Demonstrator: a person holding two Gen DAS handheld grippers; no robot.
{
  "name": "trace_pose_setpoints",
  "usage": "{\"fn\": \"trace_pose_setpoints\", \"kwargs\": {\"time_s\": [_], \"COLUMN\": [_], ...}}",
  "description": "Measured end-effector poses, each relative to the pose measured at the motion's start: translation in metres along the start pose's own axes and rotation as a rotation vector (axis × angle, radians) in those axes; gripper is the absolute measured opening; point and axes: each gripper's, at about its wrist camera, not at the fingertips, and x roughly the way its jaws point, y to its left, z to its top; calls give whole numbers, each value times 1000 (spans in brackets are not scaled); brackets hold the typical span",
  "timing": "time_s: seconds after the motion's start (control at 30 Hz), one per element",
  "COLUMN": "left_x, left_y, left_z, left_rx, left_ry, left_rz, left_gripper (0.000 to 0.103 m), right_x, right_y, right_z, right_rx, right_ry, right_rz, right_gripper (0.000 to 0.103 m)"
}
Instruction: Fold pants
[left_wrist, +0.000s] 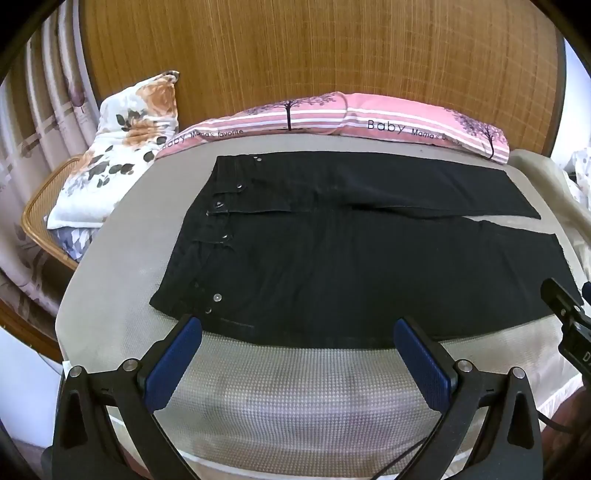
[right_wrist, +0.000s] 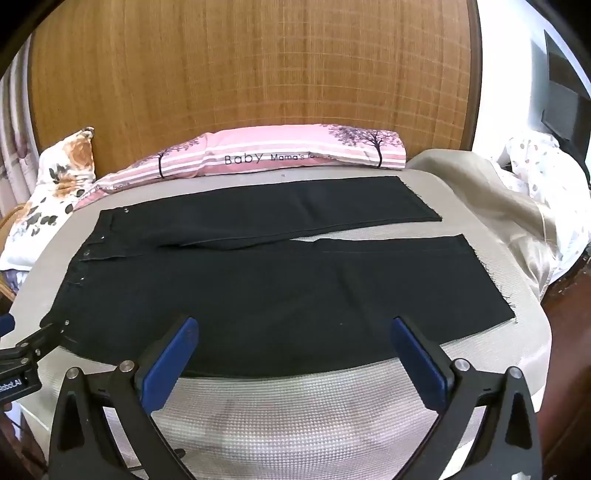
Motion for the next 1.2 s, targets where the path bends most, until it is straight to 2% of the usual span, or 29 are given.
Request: {"fn": "trace_pose_setpoints", "kwargs": {"time_s": [1.2], "left_x": [8], "left_y": [-2], "left_z": [-2], "left_rx": [2], "left_ry": [10], "left_rz": [-6], "left_gripper": [103], "right_x": [5], "right_y": [-3], "right_z": [3], "right_rx": [10], "right_ry": [15], "right_rz": [4], "right_gripper": [103]}}
